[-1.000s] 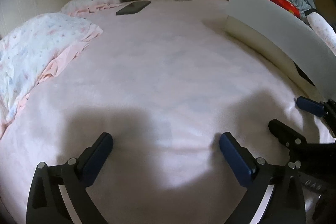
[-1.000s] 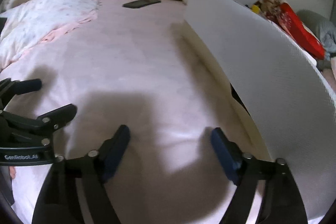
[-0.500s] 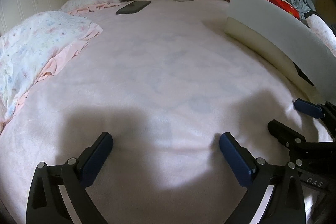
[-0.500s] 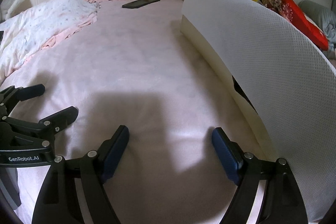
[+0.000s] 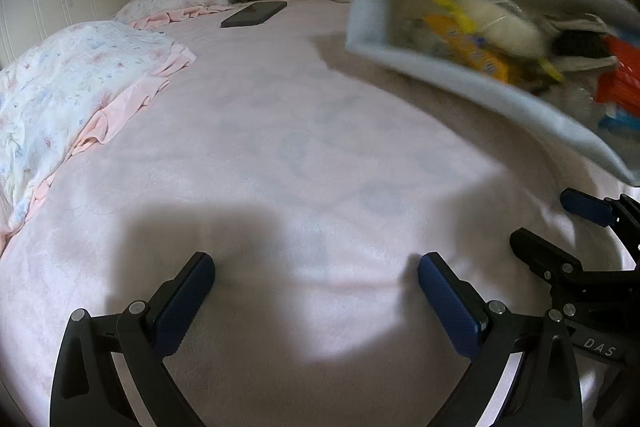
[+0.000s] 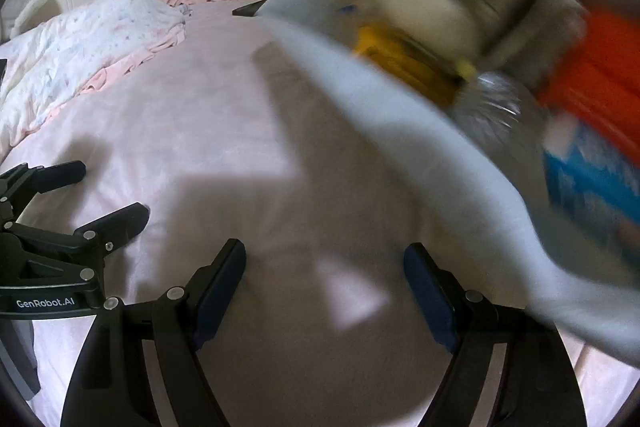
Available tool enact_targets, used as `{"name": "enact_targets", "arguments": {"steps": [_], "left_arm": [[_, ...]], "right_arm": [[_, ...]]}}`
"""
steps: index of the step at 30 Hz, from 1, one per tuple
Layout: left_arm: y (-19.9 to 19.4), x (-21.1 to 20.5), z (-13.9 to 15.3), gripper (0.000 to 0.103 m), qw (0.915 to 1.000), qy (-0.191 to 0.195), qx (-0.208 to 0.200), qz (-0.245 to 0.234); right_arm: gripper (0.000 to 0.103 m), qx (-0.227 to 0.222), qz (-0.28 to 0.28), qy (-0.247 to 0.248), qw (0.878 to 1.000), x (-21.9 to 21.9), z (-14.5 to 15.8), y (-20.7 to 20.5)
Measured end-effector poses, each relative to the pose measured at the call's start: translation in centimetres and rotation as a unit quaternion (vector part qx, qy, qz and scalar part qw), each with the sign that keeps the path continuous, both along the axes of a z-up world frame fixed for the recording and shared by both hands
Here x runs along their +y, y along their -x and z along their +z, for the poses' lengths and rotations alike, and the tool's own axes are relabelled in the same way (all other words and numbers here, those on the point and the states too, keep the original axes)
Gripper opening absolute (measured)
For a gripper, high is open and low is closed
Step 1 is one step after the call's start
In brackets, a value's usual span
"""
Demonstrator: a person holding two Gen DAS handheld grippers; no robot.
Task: Organize objects
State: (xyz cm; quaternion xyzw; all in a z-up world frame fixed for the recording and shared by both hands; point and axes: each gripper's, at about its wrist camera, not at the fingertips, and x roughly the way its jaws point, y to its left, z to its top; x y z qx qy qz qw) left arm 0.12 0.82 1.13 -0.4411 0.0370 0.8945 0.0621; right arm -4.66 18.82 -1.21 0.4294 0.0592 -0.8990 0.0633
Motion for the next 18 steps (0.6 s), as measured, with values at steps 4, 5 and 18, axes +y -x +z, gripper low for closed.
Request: {"name": "enact_targets", "arguments": {"steps": [4, 5, 18], "left_arm": [[0.01, 0.01, 0.0, 0.103, 1.0, 0.0, 0.0, 0.0], [0.01, 0.01, 0.0, 0.103, 1.0, 0.0, 0.0, 0.0], [0.0, 0.05, 0.0, 0.103, 1.0, 0.0, 0.0, 0.001]], "right_arm": [[0.081, 0.0, 0.0, 0.0, 1.0, 0.02, -0.01, -0.02], [0.081, 0.0, 0.0, -0.001, 1.0, -0.03, -0.03, 0.01], [0.083, -0.003, -0.001, 0.007, 1.0, -0.02, -0.14, 0.01]]}}
